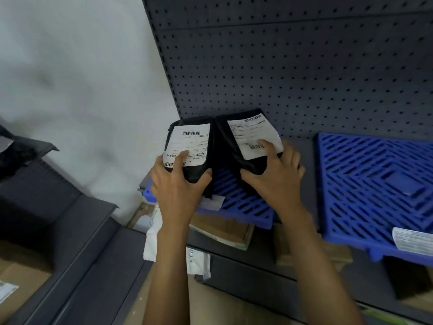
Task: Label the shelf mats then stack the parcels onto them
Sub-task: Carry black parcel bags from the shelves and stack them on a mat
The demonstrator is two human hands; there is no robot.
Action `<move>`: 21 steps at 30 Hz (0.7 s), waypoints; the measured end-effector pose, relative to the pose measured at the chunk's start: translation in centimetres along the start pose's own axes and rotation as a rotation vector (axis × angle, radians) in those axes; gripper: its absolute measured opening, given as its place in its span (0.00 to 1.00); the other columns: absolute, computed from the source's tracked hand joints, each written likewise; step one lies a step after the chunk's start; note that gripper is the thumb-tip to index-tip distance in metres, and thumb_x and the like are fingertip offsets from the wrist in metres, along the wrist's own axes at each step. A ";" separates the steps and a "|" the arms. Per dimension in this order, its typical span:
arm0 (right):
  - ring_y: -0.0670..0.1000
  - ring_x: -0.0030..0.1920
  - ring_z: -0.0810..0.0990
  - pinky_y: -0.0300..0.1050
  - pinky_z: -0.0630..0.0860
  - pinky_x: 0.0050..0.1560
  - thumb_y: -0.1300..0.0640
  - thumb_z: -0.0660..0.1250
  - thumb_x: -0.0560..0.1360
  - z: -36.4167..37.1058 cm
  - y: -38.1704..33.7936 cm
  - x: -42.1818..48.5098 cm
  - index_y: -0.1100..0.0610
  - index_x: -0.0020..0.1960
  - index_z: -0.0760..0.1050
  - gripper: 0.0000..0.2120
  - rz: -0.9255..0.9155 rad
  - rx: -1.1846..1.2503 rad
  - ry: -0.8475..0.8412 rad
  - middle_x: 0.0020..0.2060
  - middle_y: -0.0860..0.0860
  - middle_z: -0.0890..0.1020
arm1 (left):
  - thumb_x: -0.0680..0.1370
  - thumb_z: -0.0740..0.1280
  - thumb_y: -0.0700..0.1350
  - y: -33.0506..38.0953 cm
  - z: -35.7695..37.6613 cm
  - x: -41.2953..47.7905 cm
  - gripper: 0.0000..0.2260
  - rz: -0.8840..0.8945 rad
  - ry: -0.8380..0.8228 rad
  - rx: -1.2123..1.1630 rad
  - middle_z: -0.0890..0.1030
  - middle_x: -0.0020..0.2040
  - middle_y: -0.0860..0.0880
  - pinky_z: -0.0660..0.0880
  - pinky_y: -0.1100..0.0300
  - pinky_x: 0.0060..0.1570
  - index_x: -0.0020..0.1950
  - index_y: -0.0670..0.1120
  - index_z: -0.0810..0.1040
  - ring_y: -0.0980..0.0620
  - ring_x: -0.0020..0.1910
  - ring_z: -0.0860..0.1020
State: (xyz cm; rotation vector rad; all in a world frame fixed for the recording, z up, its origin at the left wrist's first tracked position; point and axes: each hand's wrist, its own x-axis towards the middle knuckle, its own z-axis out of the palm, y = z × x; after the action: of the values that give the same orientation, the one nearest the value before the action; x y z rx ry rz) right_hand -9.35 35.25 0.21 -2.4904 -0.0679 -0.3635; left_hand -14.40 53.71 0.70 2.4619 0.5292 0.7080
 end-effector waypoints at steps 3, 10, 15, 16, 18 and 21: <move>0.57 0.72 0.56 0.59 0.58 0.68 0.35 0.69 0.67 -0.1 0.0 0.1 0.45 0.74 0.62 0.40 0.002 -0.011 -0.002 0.73 0.55 0.60 | 0.71 0.70 0.64 0.1 -0.2 0.1 0.30 0.029 -0.036 0.040 0.58 0.77 0.44 0.51 0.42 0.73 0.71 0.56 0.71 0.45 0.77 0.54; 0.52 0.78 0.41 0.62 0.47 0.74 0.35 0.68 0.71 -2.5 1.4 -1.6 0.43 0.75 0.60 0.36 -0.123 0.025 -0.106 0.79 0.48 0.42 | 0.75 0.71 0.54 2.6 -1.4 -1.4 0.25 0.099 -0.119 0.120 0.60 0.78 0.48 0.39 0.35 0.73 0.72 0.55 0.70 0.45 0.80 0.48; 0.54 0.77 0.56 0.57 0.56 0.73 0.45 0.66 0.77 -8.3 5.1 -3.8 0.47 0.75 0.63 0.28 -0.251 -0.130 -0.133 0.77 0.50 0.58 | 0.76 0.71 0.45 8.0 -0.9 -5.3 0.24 0.328 -0.179 0.099 0.71 0.71 0.46 0.66 0.44 0.68 0.71 0.49 0.72 0.42 0.72 0.64; 0.55 0.76 0.58 0.56 0.58 0.72 0.46 0.65 0.78 -10.0 6.2 -4.3 0.48 0.75 0.63 0.27 -0.254 -0.157 -0.133 0.77 0.50 0.59 | 0.76 0.71 0.43 9.3 -0.6 -6.6 0.23 0.349 -0.183 0.072 0.72 0.70 0.45 0.70 0.44 0.65 0.71 0.48 0.73 0.42 0.70 0.67; 0.55 0.74 0.62 0.55 0.63 0.70 0.47 0.64 0.79 -13.4 9.1 -6.0 0.50 0.75 0.63 0.27 -0.256 -0.237 -0.119 0.75 0.51 0.62 | 0.76 0.71 0.42 12.0 0.3 -9.7 0.23 0.394 -0.208 0.042 0.74 0.68 0.45 0.73 0.45 0.61 0.70 0.47 0.74 0.42 0.68 0.70; 0.56 0.70 0.67 0.54 0.68 0.66 0.49 0.63 0.80 -18.9 14.5 -9.6 0.52 0.75 0.62 0.25 -0.230 -0.361 -0.118 0.72 0.51 0.66 | 0.77 0.70 0.41 16.3 2.1 -14.9 0.21 0.510 -0.275 0.035 0.75 0.67 0.46 0.76 0.45 0.56 0.71 0.49 0.73 0.43 0.66 0.73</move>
State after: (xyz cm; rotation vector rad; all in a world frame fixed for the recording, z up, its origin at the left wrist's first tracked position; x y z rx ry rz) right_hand -21.24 12.79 3.95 -2.8697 -0.3683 -0.3480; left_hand -21.33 32.77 3.03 2.6914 -0.2027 0.5302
